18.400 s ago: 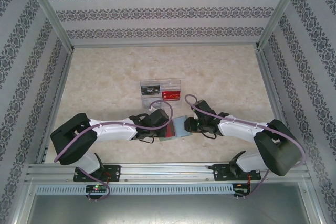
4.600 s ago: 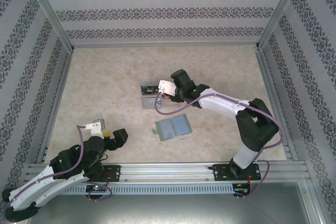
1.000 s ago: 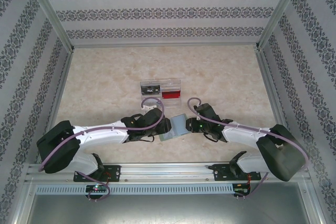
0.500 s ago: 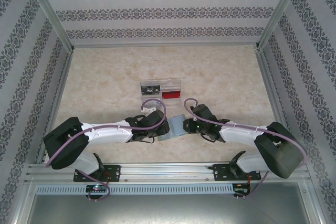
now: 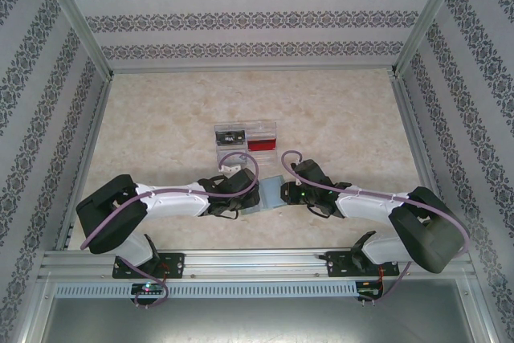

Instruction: Take the credit cards out of the card holder

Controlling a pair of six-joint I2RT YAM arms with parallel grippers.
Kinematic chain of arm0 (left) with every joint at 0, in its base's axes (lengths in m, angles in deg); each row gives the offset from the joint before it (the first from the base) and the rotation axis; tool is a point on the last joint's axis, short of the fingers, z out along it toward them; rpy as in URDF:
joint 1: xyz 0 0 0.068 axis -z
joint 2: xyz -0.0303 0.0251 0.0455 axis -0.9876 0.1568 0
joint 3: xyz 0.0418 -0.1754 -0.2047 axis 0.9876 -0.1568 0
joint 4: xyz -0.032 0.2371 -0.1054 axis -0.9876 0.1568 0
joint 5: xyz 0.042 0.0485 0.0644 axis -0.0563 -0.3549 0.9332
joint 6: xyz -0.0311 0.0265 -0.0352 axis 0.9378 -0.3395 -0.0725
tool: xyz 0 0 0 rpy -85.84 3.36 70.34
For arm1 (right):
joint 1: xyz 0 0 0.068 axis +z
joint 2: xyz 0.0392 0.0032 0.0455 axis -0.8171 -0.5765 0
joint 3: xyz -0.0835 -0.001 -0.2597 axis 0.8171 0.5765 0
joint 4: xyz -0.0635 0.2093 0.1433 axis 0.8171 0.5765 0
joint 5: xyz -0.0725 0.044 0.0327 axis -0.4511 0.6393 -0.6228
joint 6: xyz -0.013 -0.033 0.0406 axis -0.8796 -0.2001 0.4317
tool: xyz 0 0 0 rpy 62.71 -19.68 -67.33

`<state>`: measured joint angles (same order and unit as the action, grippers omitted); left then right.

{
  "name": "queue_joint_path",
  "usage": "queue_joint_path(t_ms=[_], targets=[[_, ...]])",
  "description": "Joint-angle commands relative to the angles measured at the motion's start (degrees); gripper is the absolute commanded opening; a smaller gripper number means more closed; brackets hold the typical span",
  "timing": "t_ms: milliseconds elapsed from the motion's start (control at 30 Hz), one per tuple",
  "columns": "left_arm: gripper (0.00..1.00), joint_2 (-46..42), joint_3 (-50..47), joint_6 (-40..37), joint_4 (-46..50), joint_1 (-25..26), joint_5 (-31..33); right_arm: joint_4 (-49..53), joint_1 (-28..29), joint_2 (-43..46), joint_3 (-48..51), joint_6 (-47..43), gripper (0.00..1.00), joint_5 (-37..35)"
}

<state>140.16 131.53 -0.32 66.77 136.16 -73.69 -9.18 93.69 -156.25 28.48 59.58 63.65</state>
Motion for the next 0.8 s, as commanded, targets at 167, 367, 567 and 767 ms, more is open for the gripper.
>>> queue_joint_path(t_ms=[167, 367, 567, 767], targets=[[0.48, 0.5, 0.0, -2.8, -8.0, 1.0, -4.9, 0.1, 0.6, -1.1, -0.3, 1.0, 0.24, 1.4], [0.48, 0.1, 1.0, -4.8, -9.1, 1.8, -5.3, 0.2, 0.7, -1.4, -0.4, 1.0, 0.24, 1.5], [0.49, 0.9, 2.6, -5.1, -7.1, 2.0, -5.0, 0.4, 0.7, -1.1, -0.4, 1.0, 0.24, 1.5], [0.74, 1.0, 3.7, -5.2, -3.8, 2.1, -4.3, 0.6, 0.7, -1.0, -0.4, 1.0, 0.25, 1.1]])
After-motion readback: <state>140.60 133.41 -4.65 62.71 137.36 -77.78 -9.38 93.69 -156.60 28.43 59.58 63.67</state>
